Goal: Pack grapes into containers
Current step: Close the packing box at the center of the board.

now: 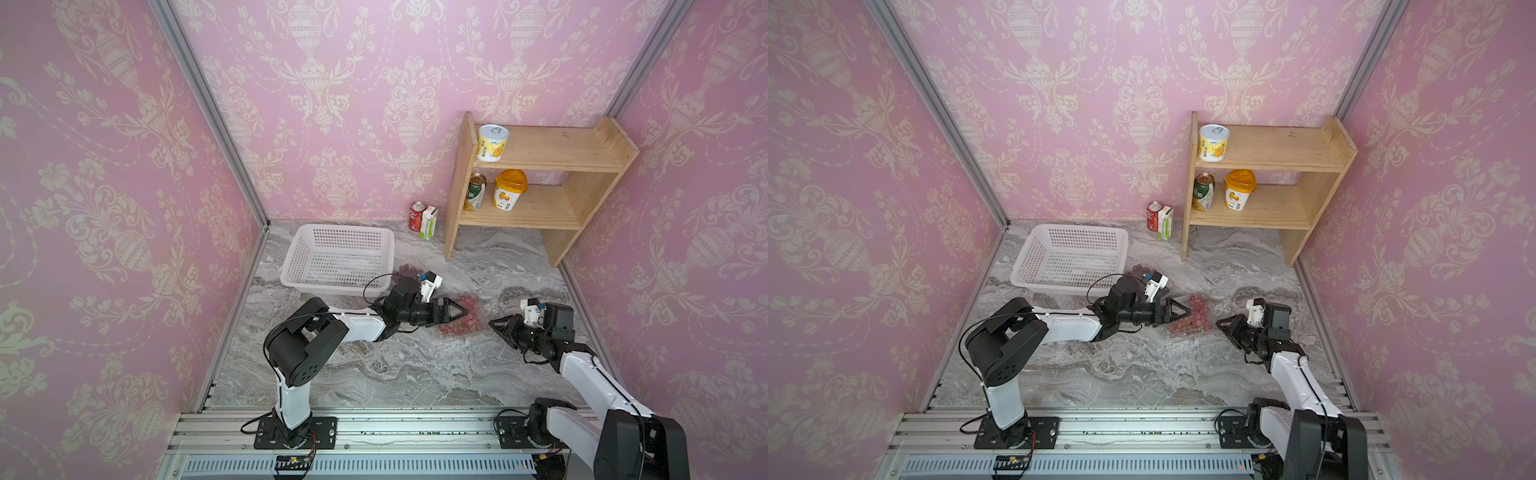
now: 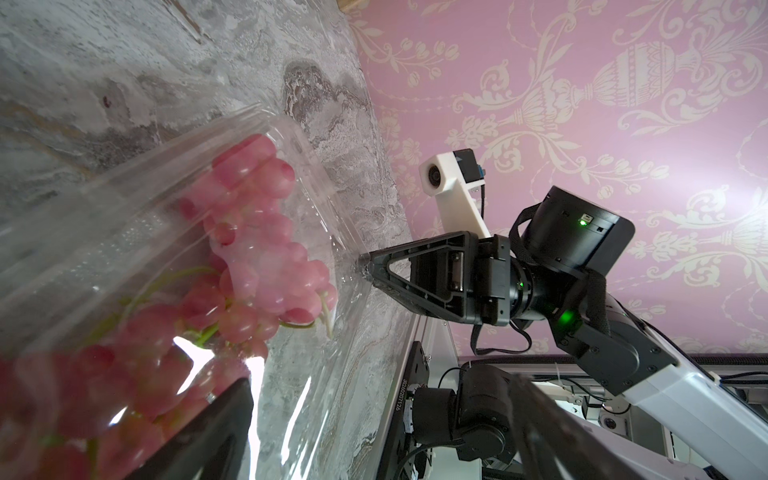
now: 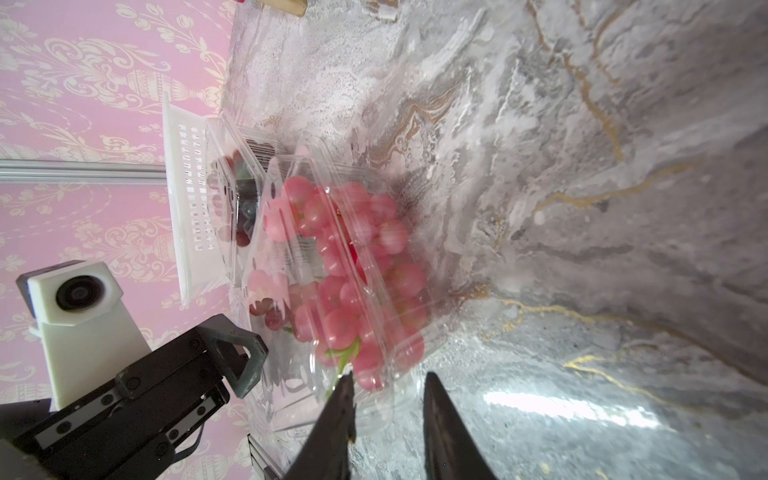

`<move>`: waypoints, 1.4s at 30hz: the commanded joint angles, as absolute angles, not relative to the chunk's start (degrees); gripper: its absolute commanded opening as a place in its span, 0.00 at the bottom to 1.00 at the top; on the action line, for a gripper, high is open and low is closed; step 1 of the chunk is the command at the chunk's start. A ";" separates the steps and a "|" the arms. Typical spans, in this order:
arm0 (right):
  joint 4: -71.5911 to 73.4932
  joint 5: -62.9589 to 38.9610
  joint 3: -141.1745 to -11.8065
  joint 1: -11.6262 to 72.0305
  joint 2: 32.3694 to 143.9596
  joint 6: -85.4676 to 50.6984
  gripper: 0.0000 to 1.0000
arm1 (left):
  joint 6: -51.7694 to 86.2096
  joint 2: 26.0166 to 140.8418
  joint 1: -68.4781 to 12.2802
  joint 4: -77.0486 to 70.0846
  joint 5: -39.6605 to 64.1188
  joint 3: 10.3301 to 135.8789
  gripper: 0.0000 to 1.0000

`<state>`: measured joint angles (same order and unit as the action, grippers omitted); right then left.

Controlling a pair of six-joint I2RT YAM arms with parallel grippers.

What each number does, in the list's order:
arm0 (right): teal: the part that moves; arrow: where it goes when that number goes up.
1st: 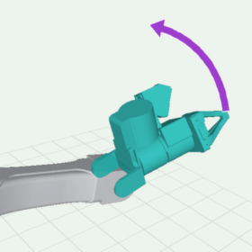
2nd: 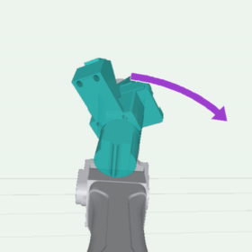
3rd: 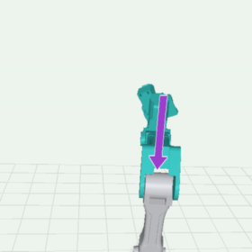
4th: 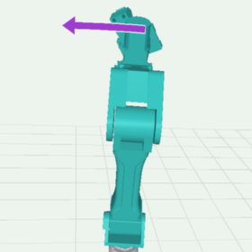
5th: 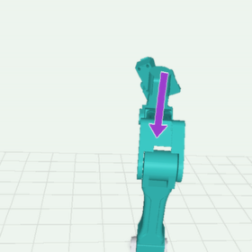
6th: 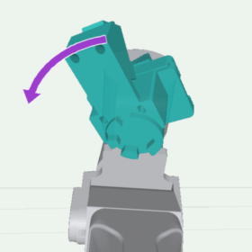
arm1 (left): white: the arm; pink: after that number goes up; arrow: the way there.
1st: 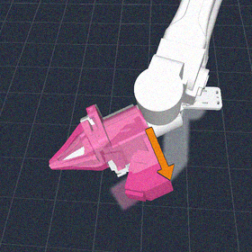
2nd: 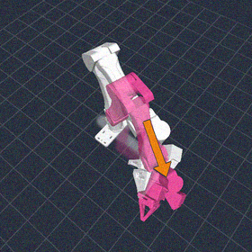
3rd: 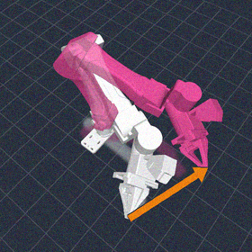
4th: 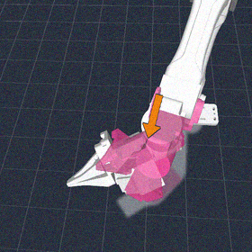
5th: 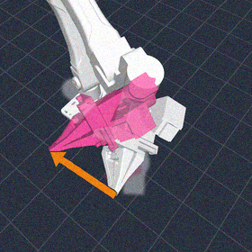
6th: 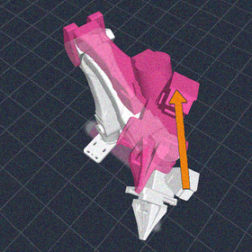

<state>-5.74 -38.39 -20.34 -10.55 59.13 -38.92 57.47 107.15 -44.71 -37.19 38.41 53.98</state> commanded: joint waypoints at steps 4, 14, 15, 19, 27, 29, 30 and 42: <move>-4.85 -39.07 -18.59 -11.07 58.58 -39.56 0.32 | 55.12 108.10 -44.21 -32.22 37.77 53.79 0.96; -2.27 -39.49 -20.48 -11.36 62.74 -40.00 0.28 | 55.34 108.51 -44.27 -32.45 37.89 53.79 0.96; -1.40 -39.71 -20.44 -11.39 63.53 -40.37 0.28 | 55.34 108.54 -44.23 -32.43 37.88 53.79 0.96; 0.57 -40.38 -20.11 -11.34 64.80 -41.23 0.27 | 55.35 108.60 -44.23 -32.47 37.71 53.88 0.96; 1.54 -40.41 -20.78 -11.35 65.84 -41.24 0.24 | 55.45 109.10 -44.22 -32.24 37.97 54.22 0.96; 2.21 -40.04 -20.66 -11.40 66.62 -41.54 0.22 | 55.28 109.05 -44.26 -32.03 37.88 54.23 0.96; 2.89 -40.12 -20.57 -11.34 67.01 -41.94 0.21 | 55.26 108.99 -44.21 -31.89 37.80 54.23 0.96; 5.43 -40.36 -20.23 -11.10 68.88 -43.00 0.20 | 55.20 109.34 -44.21 -31.72 37.71 54.39 0.96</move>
